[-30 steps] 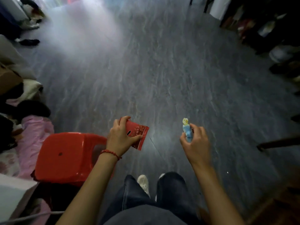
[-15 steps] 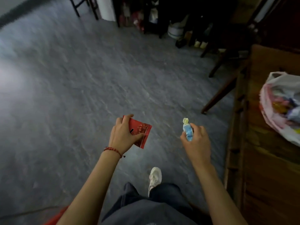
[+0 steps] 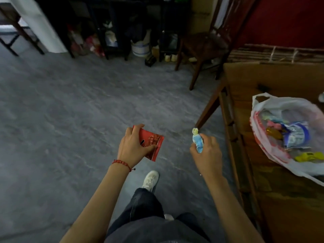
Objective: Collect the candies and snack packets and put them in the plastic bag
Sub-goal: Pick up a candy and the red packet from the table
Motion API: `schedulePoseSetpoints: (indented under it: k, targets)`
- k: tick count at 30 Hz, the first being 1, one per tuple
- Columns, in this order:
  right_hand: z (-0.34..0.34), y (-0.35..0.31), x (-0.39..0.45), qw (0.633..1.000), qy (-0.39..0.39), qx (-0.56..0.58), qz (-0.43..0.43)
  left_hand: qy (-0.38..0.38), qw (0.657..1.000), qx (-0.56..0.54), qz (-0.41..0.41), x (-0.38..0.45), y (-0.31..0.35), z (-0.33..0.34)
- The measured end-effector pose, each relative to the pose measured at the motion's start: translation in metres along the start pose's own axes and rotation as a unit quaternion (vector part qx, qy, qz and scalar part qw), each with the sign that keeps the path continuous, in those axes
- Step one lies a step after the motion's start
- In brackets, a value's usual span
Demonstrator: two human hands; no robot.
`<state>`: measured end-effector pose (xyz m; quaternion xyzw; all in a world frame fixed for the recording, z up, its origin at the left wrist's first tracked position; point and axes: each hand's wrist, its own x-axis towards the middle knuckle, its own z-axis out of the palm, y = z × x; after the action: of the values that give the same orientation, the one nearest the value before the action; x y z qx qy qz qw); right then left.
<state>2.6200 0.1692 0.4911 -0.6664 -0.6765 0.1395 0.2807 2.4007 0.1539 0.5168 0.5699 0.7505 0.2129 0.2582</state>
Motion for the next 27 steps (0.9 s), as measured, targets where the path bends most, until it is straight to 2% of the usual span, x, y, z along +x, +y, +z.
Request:
schedulePoseSetpoints:
  k: [6, 11, 19, 27]
  targets:
    - [0.006, -0.001, 0.049, 0.994, 0.070, -0.010, 0.086, -0.075, 0.993, 0.029, 0.089, 0.100, 0.030, -0.007]
    - [-0.006, 0.010, 0.057, 0.975, 0.144, -0.044, 0.163, -0.138, 0.972, 0.028, 0.189, 0.147, 0.073, 0.011]
    - [-0.046, 0.058, 0.027, 0.919, 0.239, -0.083, 0.303, -0.255, 0.912, 0.033, 0.320, 0.154, 0.161, 0.082]
    - [-0.093, 0.124, 0.018, 0.875, 0.278, -0.094, 0.385, -0.298, 0.868, 0.036, 0.394, 0.143, 0.245, 0.160]
